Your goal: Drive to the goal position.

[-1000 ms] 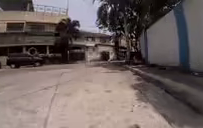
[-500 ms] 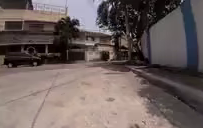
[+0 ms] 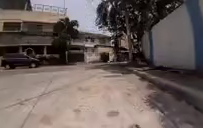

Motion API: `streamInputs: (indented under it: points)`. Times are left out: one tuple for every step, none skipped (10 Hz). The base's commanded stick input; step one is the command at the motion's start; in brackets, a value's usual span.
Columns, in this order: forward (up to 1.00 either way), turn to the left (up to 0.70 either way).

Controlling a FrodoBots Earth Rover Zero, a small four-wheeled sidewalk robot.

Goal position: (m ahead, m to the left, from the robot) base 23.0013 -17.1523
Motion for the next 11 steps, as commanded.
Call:
streamInputs:
  points:
    - [0.7,0.01]
    - [0.7,0.01]
    - [0.7,0.01]
    - [0.7,0.01]
    - [0.7,0.01]
    - [0.7,0.01]
    - [0.7,0.01]
    - [0.7,0.01]
    - [0.7,0.01]
    - [0.7,0.01]
    - [0.7,0.01]
